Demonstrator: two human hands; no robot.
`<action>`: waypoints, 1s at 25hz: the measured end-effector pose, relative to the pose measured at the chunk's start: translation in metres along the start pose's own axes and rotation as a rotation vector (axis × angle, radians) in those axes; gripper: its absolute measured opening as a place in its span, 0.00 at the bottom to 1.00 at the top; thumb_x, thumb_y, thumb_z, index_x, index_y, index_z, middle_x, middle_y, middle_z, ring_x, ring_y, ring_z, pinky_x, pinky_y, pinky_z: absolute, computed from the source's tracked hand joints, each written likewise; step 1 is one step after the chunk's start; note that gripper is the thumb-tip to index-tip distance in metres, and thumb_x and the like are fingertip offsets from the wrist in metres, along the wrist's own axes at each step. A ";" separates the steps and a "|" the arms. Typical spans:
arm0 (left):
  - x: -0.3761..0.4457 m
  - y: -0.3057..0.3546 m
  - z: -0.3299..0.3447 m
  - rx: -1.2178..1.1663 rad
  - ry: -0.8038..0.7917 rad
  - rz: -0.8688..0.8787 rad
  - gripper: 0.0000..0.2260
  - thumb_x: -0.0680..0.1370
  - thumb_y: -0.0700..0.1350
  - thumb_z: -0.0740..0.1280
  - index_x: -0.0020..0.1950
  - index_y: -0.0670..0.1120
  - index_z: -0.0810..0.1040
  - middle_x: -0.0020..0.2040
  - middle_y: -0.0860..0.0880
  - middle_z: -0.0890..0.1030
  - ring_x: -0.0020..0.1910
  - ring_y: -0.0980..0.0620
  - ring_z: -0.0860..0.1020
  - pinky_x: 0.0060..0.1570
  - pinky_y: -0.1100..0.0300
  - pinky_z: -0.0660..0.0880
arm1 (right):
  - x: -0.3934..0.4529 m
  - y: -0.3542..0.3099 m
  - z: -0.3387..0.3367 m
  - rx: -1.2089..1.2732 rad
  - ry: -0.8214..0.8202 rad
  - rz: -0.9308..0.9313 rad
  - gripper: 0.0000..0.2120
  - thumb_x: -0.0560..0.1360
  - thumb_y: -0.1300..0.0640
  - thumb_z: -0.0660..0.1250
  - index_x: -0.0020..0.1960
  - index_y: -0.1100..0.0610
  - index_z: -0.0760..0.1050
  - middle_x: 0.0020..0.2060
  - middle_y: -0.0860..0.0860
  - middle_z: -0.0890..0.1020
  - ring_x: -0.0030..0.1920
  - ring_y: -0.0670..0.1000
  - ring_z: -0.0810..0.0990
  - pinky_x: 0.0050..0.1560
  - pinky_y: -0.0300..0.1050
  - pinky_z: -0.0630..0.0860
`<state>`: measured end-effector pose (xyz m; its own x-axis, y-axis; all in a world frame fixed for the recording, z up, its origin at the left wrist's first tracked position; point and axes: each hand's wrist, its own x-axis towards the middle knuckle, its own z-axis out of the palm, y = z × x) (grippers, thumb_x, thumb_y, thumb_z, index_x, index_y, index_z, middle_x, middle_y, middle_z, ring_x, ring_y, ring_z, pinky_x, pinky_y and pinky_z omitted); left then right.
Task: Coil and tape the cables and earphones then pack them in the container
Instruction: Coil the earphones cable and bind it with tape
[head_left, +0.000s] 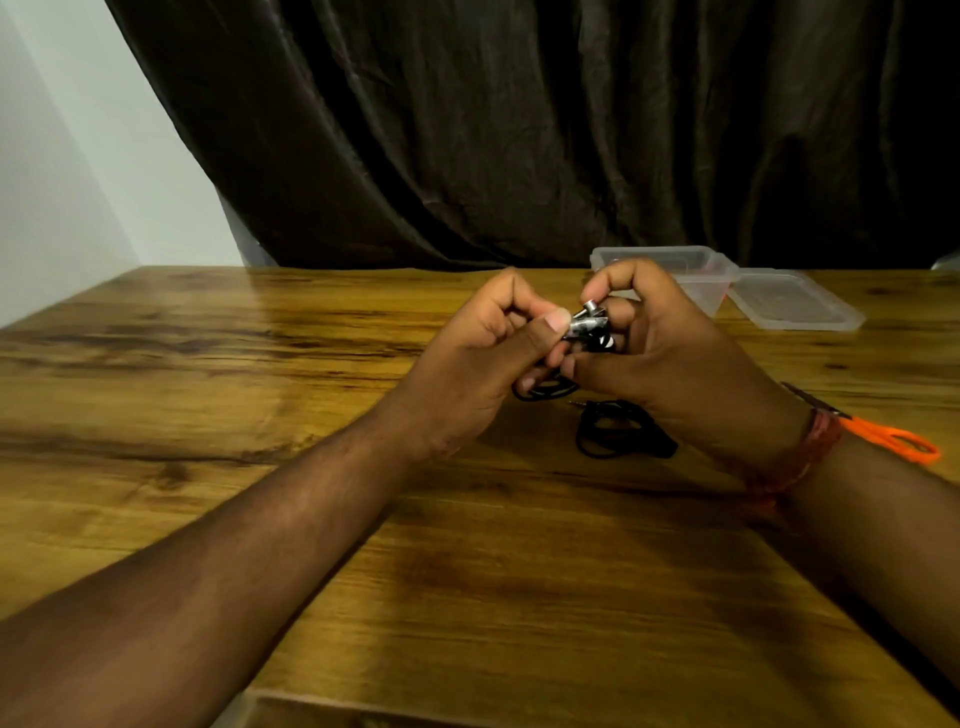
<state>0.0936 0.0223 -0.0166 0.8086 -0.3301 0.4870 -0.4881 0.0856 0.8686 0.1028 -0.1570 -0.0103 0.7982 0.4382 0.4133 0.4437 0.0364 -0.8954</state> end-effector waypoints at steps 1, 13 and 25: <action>-0.001 0.000 0.001 -0.015 0.012 -0.006 0.04 0.81 0.40 0.61 0.47 0.47 0.71 0.34 0.53 0.79 0.31 0.62 0.74 0.31 0.70 0.69 | -0.001 0.001 0.001 0.028 -0.013 0.029 0.20 0.72 0.73 0.69 0.57 0.59 0.67 0.46 0.63 0.82 0.52 0.63 0.82 0.59 0.71 0.74; -0.002 0.009 -0.002 -0.349 -0.006 -0.156 0.03 0.78 0.40 0.62 0.45 0.47 0.70 0.31 0.52 0.75 0.24 0.62 0.66 0.27 0.71 0.63 | -0.003 -0.010 -0.006 0.177 -0.242 0.053 0.25 0.69 0.71 0.70 0.64 0.61 0.68 0.52 0.58 0.83 0.56 0.58 0.83 0.59 0.52 0.79; -0.002 0.010 -0.002 -0.397 0.027 -0.174 0.04 0.78 0.40 0.62 0.44 0.47 0.71 0.32 0.52 0.75 0.25 0.61 0.66 0.28 0.71 0.63 | -0.003 -0.012 -0.006 0.269 -0.137 0.093 0.15 0.71 0.63 0.69 0.58 0.61 0.74 0.50 0.57 0.85 0.51 0.55 0.83 0.50 0.46 0.79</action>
<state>0.0879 0.0257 -0.0089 0.8785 -0.3473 0.3281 -0.1840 0.3880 0.9031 0.0979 -0.1642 0.0004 0.7599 0.5671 0.3178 0.2329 0.2189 -0.9475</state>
